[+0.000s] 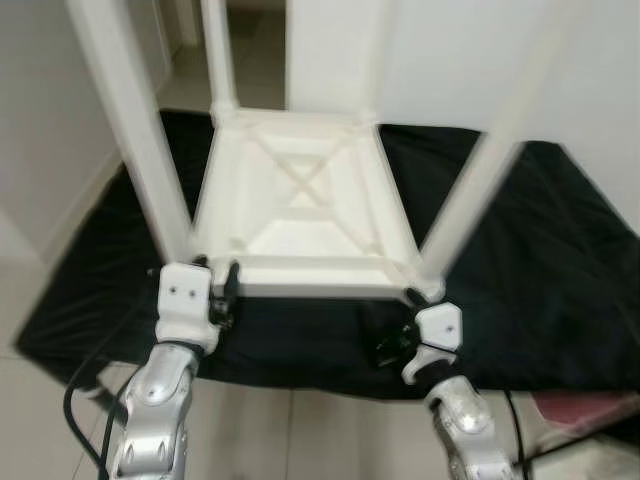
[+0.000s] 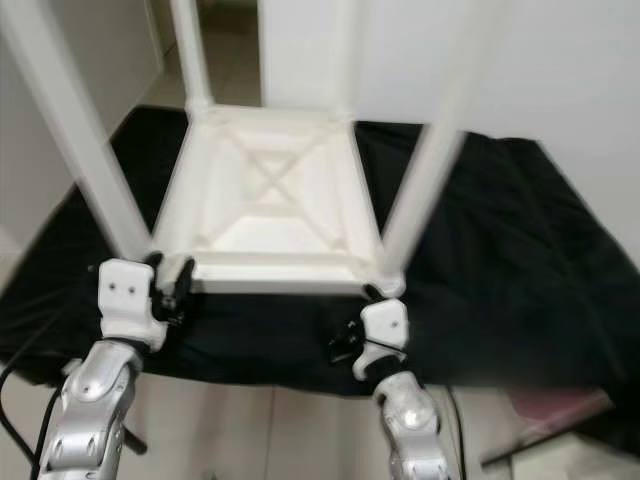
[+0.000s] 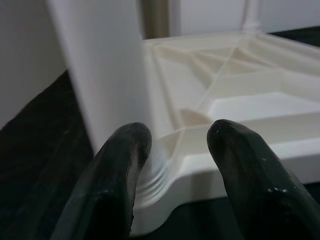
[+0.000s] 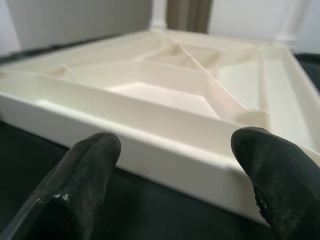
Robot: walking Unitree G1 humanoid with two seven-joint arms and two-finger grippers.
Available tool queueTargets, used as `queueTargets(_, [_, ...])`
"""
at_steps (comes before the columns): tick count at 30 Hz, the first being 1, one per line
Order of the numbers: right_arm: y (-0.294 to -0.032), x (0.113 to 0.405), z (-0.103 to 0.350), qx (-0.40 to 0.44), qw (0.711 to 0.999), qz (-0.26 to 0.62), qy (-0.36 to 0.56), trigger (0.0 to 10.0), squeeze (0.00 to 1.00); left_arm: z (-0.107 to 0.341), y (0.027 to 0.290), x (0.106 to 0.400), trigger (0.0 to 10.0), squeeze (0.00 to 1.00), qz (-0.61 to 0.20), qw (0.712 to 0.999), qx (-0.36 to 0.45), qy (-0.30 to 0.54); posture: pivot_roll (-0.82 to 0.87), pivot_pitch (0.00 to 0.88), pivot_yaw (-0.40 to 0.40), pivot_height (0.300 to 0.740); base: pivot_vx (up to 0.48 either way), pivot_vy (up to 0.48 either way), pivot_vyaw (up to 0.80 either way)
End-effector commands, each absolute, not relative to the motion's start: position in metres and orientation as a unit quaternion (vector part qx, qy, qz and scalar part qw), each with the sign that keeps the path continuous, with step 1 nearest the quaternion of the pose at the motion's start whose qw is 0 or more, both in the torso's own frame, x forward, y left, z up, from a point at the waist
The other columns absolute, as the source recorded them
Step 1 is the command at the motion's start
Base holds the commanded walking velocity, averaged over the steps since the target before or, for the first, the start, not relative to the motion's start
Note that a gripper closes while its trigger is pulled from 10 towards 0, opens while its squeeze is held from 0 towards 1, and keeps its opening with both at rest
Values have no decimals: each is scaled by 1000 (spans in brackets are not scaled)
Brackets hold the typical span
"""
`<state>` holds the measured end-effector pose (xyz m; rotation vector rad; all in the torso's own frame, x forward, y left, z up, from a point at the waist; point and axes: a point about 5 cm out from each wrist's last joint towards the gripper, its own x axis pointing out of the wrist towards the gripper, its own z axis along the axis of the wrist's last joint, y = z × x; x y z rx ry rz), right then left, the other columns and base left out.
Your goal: Building children table
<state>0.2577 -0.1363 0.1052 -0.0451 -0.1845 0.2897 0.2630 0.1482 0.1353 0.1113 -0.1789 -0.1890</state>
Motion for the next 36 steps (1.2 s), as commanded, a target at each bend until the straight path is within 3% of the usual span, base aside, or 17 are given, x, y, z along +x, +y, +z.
queueTargets(1, [-149,254,97,-16,990,120,-74,10000,0,127,140,261,10000,0,-112,989,46,-79,-30,92,-37,740,0,0,0])
queueTargets(6, [-149,254,94,-22,991,113,-70,10000,0,118,136,262,10000,0,-125,989,31,-66,-54,100,-37,740,0,0,0])
queueTargets(12, [-147,248,91,-54,989,106,-83,10000,0,117,111,267,10000,0,-149,986,22,-73,-58,122,1,740,0,0,0])
queueTargets(20, [-150,228,91,-99,984,104,-103,10000,0,125,125,254,10000,0,-156,982,56,-94,-34,125,19,740,0,0,0])
queueTargets(21, [-154,221,89,-103,985,98,-100,10000,612,128,132,249,10000,0,-160,979,72,-106,-29,126,22,740,0,0,0])
queueTargets(22, [-154,221,89,-103,985,98,-100,10000,612,128,132,249,10000,0,-160,979,72,-106,-29,126,22,740,0,0,0])
queueTargets(23, [-158,215,88,-100,986,88,-100,10000,1000,130,139,244,10000,0,-161,977,82,-111,-27,125,24,740,0,0,0])
queueTargets(29, [-167,210,88,-107,988,53,-100,10000,1000,130,147,239,10000,0,-164,976,88,-111,-24,122,25,740,0,-111,0])
queueTargets(35, [-188,212,89,-93,989,-63,-92,10000,1000,130,145,241,10000,0,-168,975,93,-107,-31,111,22,740,0,0,0])
queueTargets(36, [-192,213,89,-84,989,-84,-89,10000,27,131,144,241,10000,0,-170,975,90,-108,-31,111,22,740,0,0,0])
